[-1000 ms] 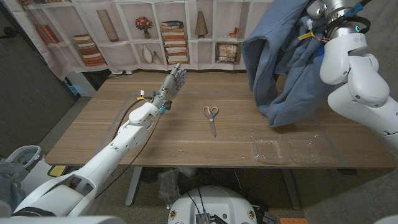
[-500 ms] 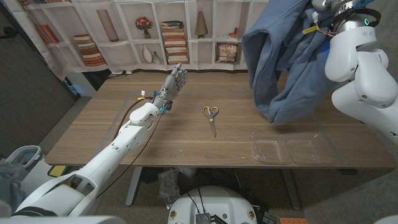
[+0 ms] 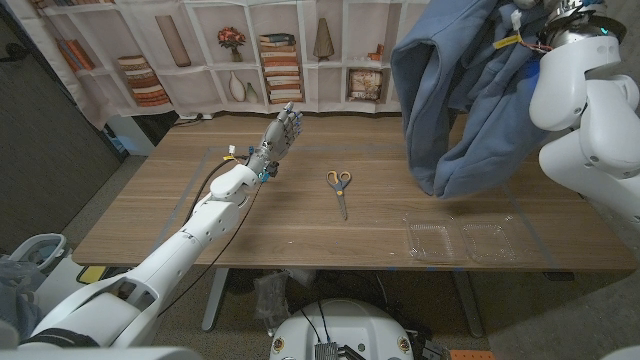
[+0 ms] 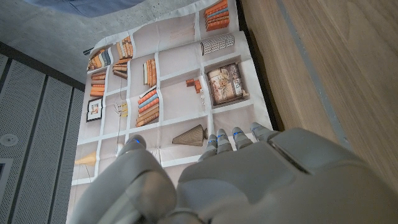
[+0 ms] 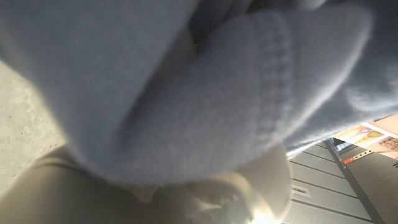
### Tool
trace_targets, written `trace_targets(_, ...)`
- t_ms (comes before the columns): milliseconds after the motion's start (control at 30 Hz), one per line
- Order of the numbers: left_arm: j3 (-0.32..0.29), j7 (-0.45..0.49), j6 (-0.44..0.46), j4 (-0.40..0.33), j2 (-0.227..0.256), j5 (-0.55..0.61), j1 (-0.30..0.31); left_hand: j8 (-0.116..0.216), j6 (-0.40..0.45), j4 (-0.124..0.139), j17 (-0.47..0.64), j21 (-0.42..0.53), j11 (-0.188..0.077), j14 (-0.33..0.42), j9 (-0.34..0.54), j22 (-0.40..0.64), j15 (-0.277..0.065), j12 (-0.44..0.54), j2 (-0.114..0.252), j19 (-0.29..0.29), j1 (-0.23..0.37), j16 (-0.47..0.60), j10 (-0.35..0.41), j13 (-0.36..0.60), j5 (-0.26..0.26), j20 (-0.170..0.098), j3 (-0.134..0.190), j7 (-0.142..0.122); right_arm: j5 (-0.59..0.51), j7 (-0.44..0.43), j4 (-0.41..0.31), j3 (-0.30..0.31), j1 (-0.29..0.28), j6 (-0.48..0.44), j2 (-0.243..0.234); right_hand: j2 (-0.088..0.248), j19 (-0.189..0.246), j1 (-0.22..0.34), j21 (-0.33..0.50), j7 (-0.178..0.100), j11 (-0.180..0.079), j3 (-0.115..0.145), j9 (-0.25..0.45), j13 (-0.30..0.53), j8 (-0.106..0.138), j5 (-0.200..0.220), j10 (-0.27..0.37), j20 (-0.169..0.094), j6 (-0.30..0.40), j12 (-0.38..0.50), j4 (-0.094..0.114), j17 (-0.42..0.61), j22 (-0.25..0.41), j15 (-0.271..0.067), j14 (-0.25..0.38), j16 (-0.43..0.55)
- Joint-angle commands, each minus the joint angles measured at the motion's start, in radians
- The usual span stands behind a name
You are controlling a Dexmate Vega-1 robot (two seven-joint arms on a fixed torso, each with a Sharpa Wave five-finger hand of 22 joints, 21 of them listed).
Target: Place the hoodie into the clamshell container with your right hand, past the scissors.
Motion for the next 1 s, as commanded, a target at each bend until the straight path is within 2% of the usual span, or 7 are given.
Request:
trace_targets(33, 0.013, -0.028, -0.008, 0.059, -0.027, 0.001, -0.037, 0.002, 0.001, 0.0, 0.004, 0.005, 0.001, -0.008, 0.003, 0.003, -0.002, -0.001, 0.0, -0.004, 0.011, 0.002, -0.008, 0.003, 0.005, 0.003, -0.004, 0.0, -0.054, 0.033, -0.042, 0.035, -0.028, -0.026, -0.002, 0.043, 0.007, -0.017, 0.005, 0.0, -0.006, 0.044, 0.004, 0.004, 0.007, 0.008, 0.017, -0.12, 0.008, 0.003, 0.04, 0.001, 0.003, -0.147, 0.079, 0.008)
trace_targets(233, 0.018, -0.048, -0.015, 0.098, -0.043, 0.0, -0.058, 0.002, 0.0, 0.0, 0.004, 0.006, -0.001, -0.009, 0.003, 0.003, -0.002, 0.0, 0.001, -0.004, 0.012, 0.001, -0.007, 0.003, 0.005, 0.003, -0.006, -0.001, -0.082, 0.057, -0.057, 0.04, -0.03, -0.033, 0.001, 0.042, 0.007, -0.017, 0.005, -0.001, -0.004, 0.043, 0.004, 0.007, 0.006, 0.008, 0.019, -0.12, 0.006, 0.002, 0.039, 0.001, 0.003, -0.148, 0.079, 0.009)
trace_targets(500, 0.019, -0.059, -0.018, 0.122, -0.052, 0.003, -0.076, 0.002, 0.001, 0.0, 0.004, 0.005, 0.0, -0.008, 0.003, 0.003, -0.002, -0.001, 0.002, -0.005, 0.013, 0.002, -0.008, 0.003, 0.005, 0.004, -0.007, -0.001, -0.082, 0.057, -0.076, 0.084, -0.073, -0.004, 0.024, 0.042, 0.007, -0.018, 0.005, -0.003, -0.004, 0.042, 0.0, 0.007, 0.005, 0.008, 0.019, -0.12, 0.01, -0.001, 0.039, 0.0, 0.003, -0.148, 0.078, 0.01)
trace_targets(1000, 0.022, -0.065, -0.012, 0.144, -0.059, 0.011, -0.103, 0.002, 0.001, 0.0, 0.004, 0.005, -0.002, -0.009, 0.003, 0.003, -0.001, -0.001, 0.003, -0.005, 0.015, 0.001, -0.008, 0.003, 0.005, 0.003, -0.009, -0.001, -0.027, 0.018, -0.116, 0.245, -0.215, 0.107, 0.129, 0.042, 0.007, -0.017, 0.006, 0.0, -0.006, 0.041, 0.001, 0.012, 0.005, 0.008, 0.023, -0.12, 0.011, -0.004, 0.037, 0.0, 0.003, -0.148, 0.078, 0.014)
